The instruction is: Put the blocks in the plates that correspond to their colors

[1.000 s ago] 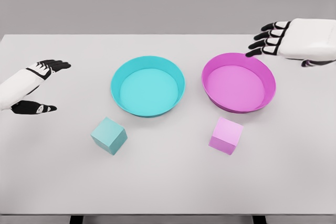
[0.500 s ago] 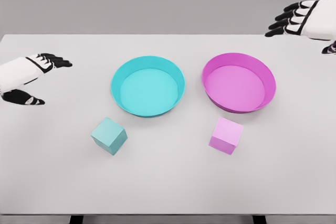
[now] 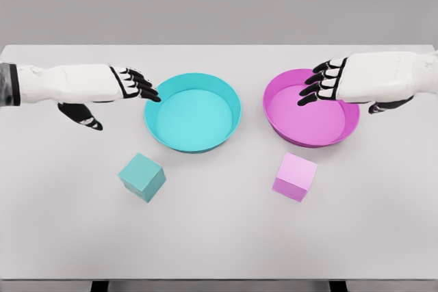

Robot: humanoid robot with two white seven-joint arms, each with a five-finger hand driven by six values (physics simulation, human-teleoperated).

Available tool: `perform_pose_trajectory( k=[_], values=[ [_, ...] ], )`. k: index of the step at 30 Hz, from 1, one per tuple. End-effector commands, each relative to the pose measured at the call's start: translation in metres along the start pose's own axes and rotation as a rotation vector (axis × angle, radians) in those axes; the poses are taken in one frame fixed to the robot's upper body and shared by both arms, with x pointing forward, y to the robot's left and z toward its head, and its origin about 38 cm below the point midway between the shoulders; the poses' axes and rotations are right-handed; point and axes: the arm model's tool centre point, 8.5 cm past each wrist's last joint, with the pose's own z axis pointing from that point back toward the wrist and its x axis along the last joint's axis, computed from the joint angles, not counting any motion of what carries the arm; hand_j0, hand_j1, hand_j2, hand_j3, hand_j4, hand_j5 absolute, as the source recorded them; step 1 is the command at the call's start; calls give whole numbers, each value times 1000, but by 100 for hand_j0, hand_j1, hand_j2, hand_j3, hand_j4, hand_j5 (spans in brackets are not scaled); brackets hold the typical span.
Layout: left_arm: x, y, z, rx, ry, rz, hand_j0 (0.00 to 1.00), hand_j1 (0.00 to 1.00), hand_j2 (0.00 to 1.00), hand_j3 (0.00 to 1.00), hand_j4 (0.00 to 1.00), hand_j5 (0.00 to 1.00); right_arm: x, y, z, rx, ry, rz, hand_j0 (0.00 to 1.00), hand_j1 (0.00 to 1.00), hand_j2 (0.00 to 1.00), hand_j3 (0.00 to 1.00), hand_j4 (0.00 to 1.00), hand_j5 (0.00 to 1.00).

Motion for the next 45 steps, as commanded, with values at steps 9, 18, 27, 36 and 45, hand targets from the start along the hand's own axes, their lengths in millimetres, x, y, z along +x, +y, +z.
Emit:
perform_pose_trajectory(
  k=[9, 18, 27, 36, 45],
  values=[
    [24, -32, -22, -135, -94, 12, 100, 100, 100, 100, 100, 100, 10, 12, -24, 29, -68, -25, 100, 100, 100, 100, 100, 100],
    [35, -43, -21, -180, -116, 1, 100, 100, 100, 100, 100, 100, 1, 9, -2, 24, -6, -17, 100, 100, 100, 100, 100, 100],
    [37, -57, -24, -215, -123, 11, 100, 100, 100, 100, 100, 100, 22, 25, -46, 47, -130, -51, 100, 100, 100, 100, 100, 100],
    [40, -60, -28, -211, -134, 20, 100, 100, 100, 100, 100, 100, 37, 33, -77, 82, -197, -20, 100, 100, 100, 100, 100, 100],
    [39, -61, -29, -210, -137, 28, 100, 100, 100, 100, 100, 100, 38, 42, -75, 109, -198, -33, 100, 100, 100, 100, 100, 100]
  ],
)
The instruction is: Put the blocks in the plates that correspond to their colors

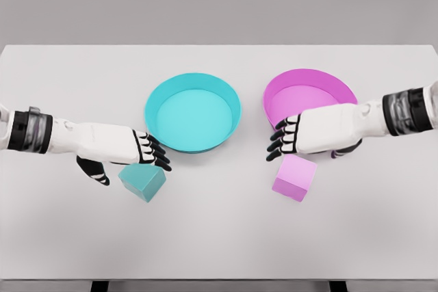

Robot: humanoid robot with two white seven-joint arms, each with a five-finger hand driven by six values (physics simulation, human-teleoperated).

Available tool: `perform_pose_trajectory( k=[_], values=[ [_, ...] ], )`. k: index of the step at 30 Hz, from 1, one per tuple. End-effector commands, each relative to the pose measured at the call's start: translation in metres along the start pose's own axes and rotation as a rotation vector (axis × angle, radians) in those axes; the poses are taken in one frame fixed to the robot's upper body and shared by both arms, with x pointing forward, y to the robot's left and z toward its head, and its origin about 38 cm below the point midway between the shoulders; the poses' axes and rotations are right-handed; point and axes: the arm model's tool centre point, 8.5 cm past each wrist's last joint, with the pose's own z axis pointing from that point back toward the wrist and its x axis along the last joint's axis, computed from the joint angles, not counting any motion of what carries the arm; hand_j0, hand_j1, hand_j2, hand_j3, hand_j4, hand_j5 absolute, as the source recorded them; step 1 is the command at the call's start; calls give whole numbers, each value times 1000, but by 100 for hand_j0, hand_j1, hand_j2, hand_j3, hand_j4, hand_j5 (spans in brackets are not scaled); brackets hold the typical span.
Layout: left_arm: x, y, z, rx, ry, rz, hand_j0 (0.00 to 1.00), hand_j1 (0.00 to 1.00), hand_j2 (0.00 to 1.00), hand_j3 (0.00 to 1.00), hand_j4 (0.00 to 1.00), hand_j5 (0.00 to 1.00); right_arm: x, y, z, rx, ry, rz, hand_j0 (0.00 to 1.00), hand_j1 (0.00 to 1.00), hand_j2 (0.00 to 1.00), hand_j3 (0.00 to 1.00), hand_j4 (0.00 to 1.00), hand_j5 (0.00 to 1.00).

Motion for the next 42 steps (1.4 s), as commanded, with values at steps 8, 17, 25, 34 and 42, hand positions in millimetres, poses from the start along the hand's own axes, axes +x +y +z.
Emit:
perform_pose_trajectory(
  k=[8, 17, 25, 34, 42],
  values=[
    [-2, 1, -6, 11, -8, 12, 100, 100, 100, 100, 100, 100, 2, 11, -9, 34, 0, 11, 100, 100, 100, 100, 100, 100],
    [-7, 0, -16, 19, -14, 30, 100, 100, 100, 100, 100, 100, 6, 11, -21, 44, -23, 28, 100, 100, 100, 100, 100, 100],
    [-11, -6, -22, 17, -14, 53, 100, 100, 100, 100, 100, 100, 4, 20, -30, 84, -18, 43, 100, 100, 100, 100, 100, 100],
    [-9, -9, -25, 15, -22, 58, 100, 100, 100, 100, 100, 100, 5, 19, -38, 85, -26, 56, 100, 100, 100, 100, 100, 100],
    [-8, -13, -29, 13, -32, 67, 100, 100, 100, 100, 100, 100, 4, 28, -43, 109, -20, 59, 100, 100, 100, 100, 100, 100]
  ],
)
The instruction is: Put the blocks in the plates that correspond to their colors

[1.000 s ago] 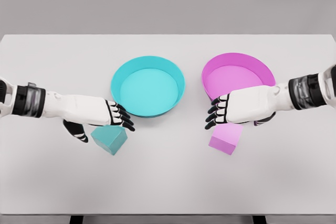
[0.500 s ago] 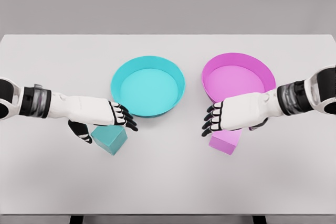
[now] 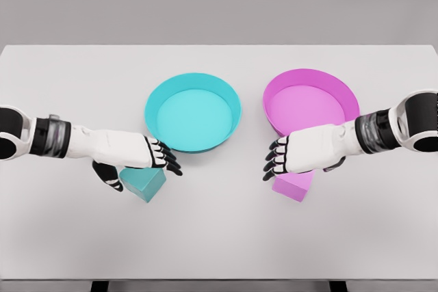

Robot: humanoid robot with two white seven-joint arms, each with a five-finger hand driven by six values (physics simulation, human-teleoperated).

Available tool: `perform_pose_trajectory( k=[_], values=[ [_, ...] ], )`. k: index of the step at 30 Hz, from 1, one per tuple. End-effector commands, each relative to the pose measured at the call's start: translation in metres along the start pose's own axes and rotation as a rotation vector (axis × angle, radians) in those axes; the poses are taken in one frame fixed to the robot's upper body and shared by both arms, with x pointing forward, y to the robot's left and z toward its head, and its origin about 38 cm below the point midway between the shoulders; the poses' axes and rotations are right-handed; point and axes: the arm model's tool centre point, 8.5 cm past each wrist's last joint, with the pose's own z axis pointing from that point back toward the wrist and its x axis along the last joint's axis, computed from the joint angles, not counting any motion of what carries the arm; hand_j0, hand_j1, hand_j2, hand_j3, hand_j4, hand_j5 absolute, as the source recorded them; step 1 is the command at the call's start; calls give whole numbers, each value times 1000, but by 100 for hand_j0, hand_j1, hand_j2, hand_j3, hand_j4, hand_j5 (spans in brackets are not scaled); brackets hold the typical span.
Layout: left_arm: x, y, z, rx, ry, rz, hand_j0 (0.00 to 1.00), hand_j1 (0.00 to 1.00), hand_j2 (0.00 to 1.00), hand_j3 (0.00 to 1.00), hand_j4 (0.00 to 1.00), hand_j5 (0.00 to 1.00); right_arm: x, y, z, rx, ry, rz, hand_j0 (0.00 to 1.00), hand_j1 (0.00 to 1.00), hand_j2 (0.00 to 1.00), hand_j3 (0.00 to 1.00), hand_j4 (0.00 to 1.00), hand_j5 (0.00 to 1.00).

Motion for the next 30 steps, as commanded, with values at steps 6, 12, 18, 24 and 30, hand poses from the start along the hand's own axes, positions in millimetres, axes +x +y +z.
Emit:
perform_pose_trajectory(
  k=[6, 12, 18, 24, 30],
  values=[
    [0, 0, -1, 5, -2, 7, 100, 100, 100, 100, 100, 100, 1, 1, -3, 0, -3, -3, 100, 100, 100, 100, 100, 100],
    [0, -4, -2, -5, 1, 6, 91, 91, 91, 91, 91, 91, 2, -2, -7, -8, -15, 1, 100, 100, 100, 100, 100, 100],
    [0, -6, -2, -6, 0, 11, 74, 74, 74, 74, 74, 74, 6, 3, -12, -4, -29, -11, 100, 100, 100, 100, 100, 100],
    [1, -5, -2, -4, 0, 7, 65, 65, 65, 65, 65, 65, 7, -4, -16, -16, -38, 2, 100, 100, 100, 100, 100, 100],
    [8, 2, -1, 3, -16, -19, 63, 63, 63, 63, 63, 63, 7, -4, -16, -16, -38, 2, 78, 78, 78, 78, 78, 78]
  ],
)
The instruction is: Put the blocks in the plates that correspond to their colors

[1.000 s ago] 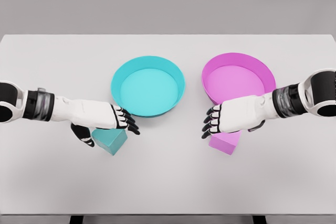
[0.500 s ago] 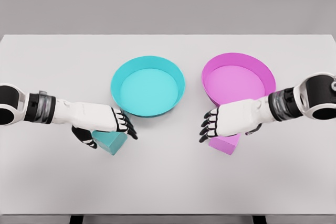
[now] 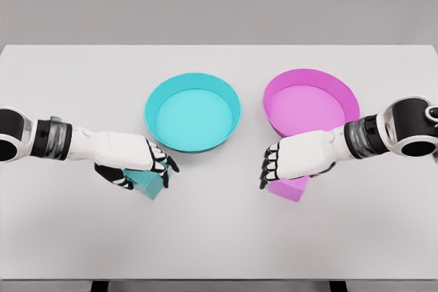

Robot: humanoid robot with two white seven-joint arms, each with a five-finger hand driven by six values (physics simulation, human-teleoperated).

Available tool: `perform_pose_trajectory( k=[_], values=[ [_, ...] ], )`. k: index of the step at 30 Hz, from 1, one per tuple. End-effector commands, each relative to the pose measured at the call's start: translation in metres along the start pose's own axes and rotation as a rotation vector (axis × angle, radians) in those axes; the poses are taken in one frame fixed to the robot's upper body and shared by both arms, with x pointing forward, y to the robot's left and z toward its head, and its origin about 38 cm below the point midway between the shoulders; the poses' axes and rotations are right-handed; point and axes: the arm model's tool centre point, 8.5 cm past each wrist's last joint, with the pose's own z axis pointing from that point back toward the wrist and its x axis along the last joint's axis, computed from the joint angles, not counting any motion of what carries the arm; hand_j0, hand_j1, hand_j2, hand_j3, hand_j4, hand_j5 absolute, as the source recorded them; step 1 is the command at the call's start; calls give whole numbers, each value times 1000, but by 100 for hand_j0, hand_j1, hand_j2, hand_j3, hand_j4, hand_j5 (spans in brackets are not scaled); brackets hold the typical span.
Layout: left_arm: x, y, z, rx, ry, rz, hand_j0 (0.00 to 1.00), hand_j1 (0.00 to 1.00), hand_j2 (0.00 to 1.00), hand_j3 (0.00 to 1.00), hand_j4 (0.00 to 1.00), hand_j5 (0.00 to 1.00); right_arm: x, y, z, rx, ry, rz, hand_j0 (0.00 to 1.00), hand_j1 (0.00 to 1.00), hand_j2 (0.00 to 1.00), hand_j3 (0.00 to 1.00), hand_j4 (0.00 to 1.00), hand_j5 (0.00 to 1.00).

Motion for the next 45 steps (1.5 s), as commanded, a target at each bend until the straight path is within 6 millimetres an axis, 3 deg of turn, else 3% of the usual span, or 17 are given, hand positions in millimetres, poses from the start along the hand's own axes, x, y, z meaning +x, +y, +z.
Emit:
perform_pose_trajectory(
  k=[1, 8, 25, 37, 45],
  values=[
    [7, 4, 0, 8, -18, -11, 63, 63, 63, 63, 63, 63, 0, -1, 0, -3, 0, -3, 77, 77, 77, 77, 77, 77],
    [15, 15, 9, 26, -21, -47, 64, 64, 64, 64, 64, 64, -1, -2, 1, -7, 1, -3, 63, 63, 63, 63, 63, 63],
    [15, 45, 26, 88, -3, -86, 65, 65, 65, 65, 65, 65, -6, -12, 11, -51, 10, -23, 63, 63, 63, 63, 63, 63],
    [-4, 64, 34, 140, 46, -82, 65, 65, 65, 65, 65, 65, -41, -31, 50, -184, 110, -104, 63, 63, 63, 63, 63, 63],
    [-31, 78, 20, 197, 75, -38, 66, 66, 66, 66, 66, 66, -84, -18, 90, -287, 220, -266, 63, 63, 63, 63, 63, 63]
  ],
)
